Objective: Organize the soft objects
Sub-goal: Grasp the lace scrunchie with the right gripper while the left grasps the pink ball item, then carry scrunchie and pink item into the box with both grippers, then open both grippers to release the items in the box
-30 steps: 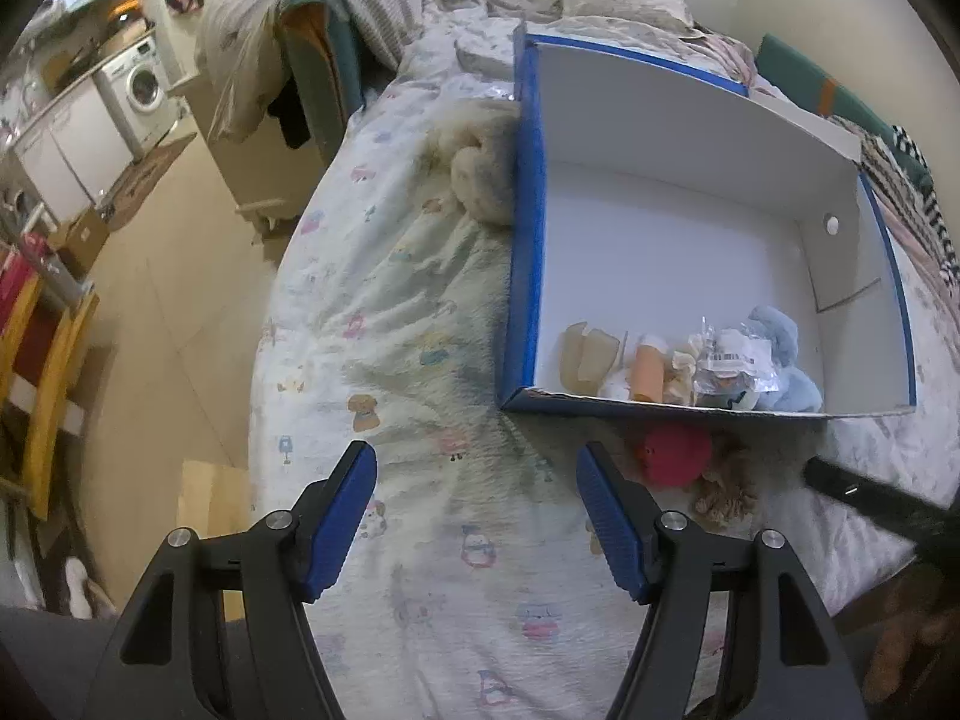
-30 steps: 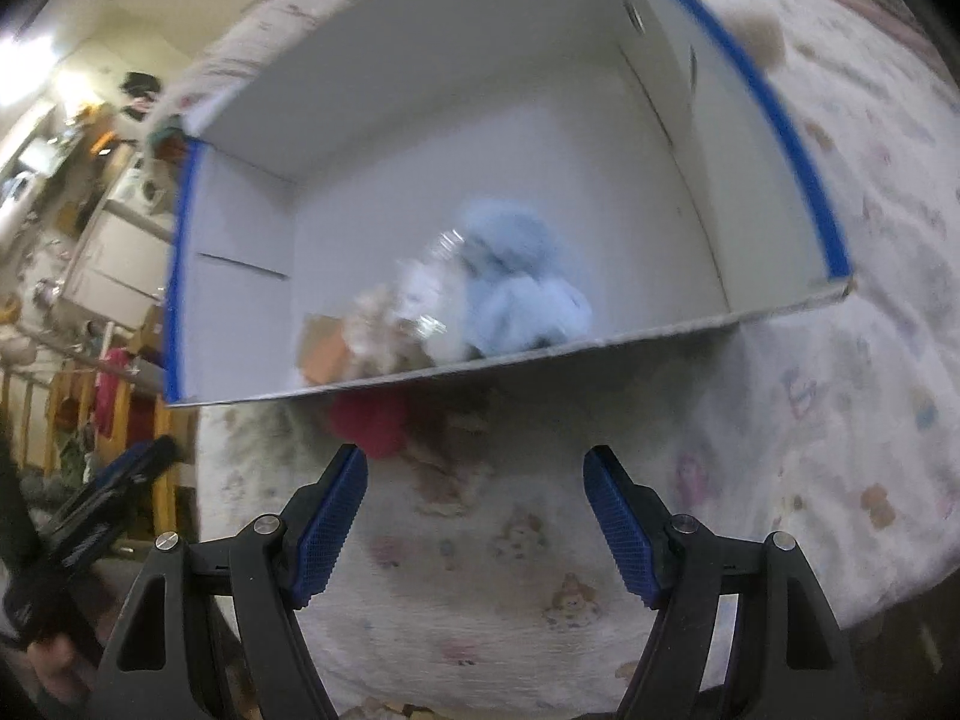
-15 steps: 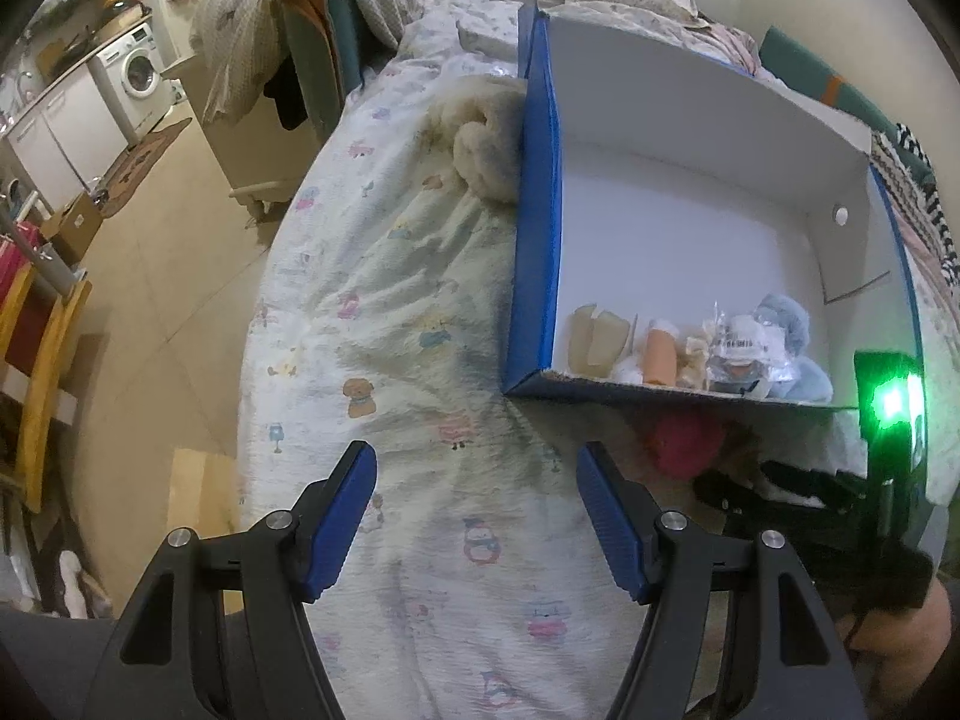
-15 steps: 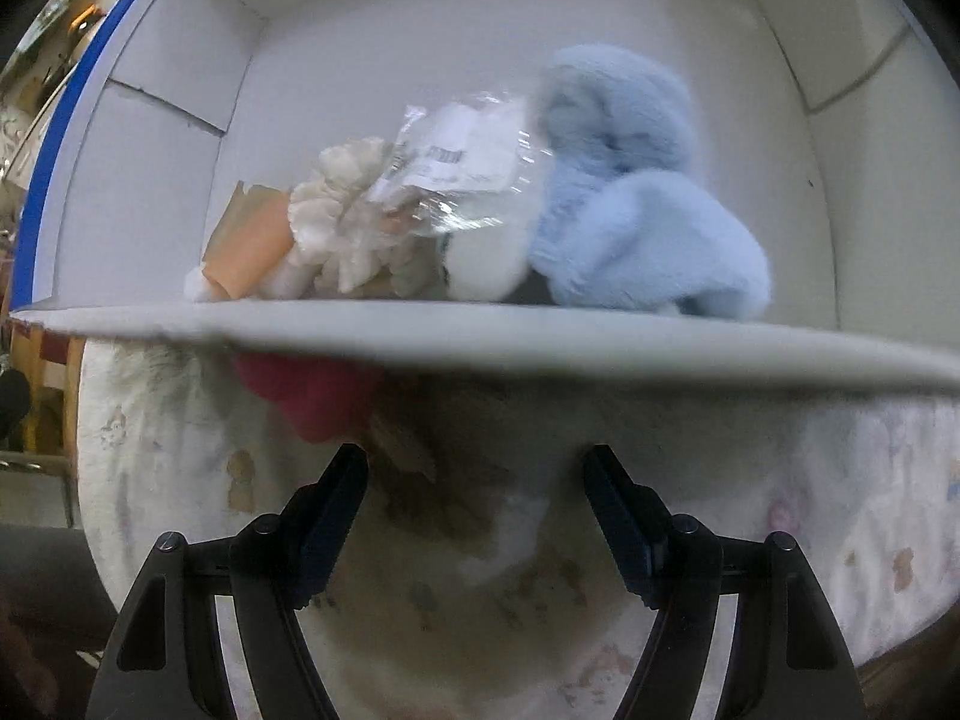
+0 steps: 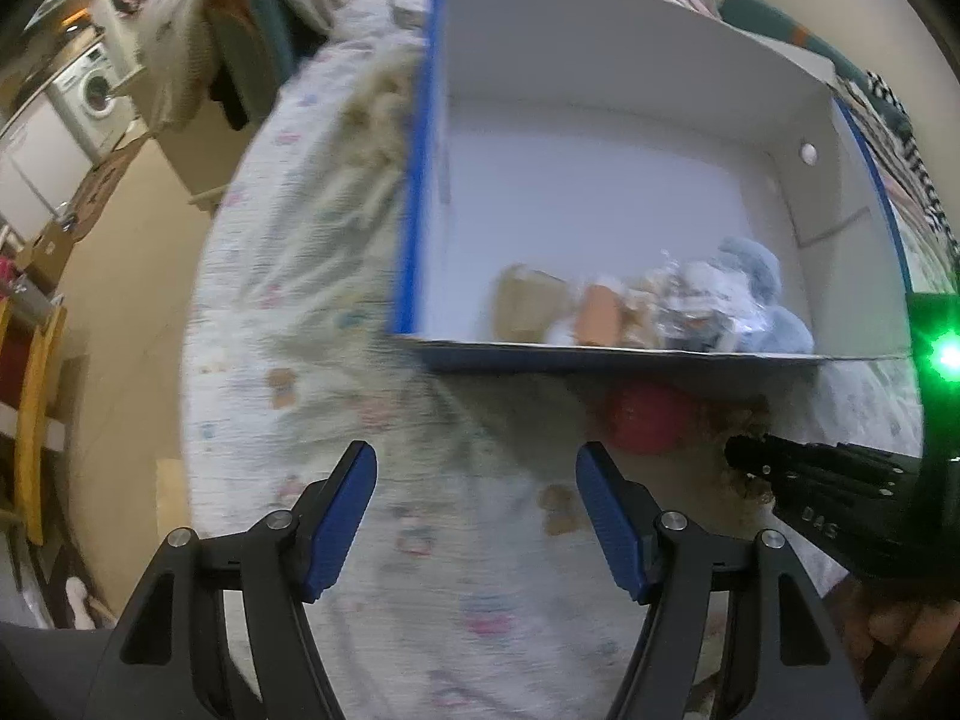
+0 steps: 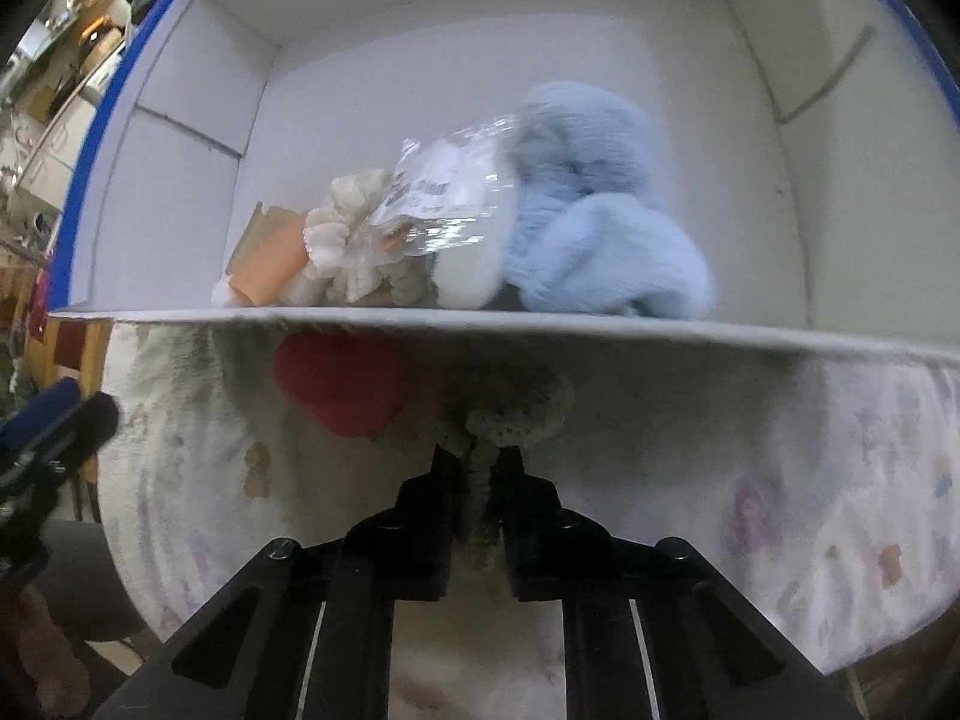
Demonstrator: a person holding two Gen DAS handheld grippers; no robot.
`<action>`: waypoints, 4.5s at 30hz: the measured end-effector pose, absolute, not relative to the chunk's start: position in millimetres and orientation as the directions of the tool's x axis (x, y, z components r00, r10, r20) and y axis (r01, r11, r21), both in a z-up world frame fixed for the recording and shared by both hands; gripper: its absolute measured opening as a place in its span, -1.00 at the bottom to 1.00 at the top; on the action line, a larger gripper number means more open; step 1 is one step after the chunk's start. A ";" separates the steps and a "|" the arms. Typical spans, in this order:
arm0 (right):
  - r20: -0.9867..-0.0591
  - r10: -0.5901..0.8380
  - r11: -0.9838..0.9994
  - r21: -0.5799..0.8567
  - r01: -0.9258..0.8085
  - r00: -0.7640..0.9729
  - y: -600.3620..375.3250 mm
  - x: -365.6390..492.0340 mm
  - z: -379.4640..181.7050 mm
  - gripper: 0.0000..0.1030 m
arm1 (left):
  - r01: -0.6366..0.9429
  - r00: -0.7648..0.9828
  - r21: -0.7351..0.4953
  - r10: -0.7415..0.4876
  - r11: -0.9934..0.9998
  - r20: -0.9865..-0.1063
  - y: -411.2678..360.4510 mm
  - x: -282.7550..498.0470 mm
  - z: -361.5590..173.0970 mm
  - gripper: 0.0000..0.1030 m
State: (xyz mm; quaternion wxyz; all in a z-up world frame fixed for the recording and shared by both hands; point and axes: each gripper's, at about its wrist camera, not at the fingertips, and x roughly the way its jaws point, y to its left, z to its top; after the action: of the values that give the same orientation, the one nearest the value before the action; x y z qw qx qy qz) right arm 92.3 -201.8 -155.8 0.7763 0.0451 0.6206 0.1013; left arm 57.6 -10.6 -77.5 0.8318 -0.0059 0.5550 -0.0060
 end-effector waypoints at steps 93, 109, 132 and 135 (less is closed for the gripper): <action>-0.706 0.465 0.877 0.448 -0.172 0.534 -258.1 135.3 -25.2 -0.72 | 0.001 0.479 0.014 0.012 1.000 -0.878 -45.1 147.2 -9.1 -0.51; -0.858 0.364 0.926 0.375 -0.044 0.363 -239.1 154.8 -94.0 -0.72 | 0.011 0.392 0.021 0.015 1.000 -0.920 -69.8 165.1 -62.7 -0.51; -0.885 0.323 0.938 0.347 0.013 0.335 -238.1 158.3 -106.7 0.00 | 0.011 0.355 0.036 0.030 0.999 -0.934 -70.3 161.8 -75.9 -0.48; -0.879 0.317 0.939 0.345 0.015 0.356 -241.1 156.8 -102.7 0.31 | 0.011 0.362 0.046 0.039 0.999 -0.931 -69.8 161.9 -73.3 -0.05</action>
State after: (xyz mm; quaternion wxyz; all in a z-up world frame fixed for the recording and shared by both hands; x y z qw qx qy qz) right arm 156.8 -241.1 -102.7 0.8100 0.1485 0.5596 0.0932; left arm 161.9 -69.8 -73.3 0.8249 0.0221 0.5648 0.0084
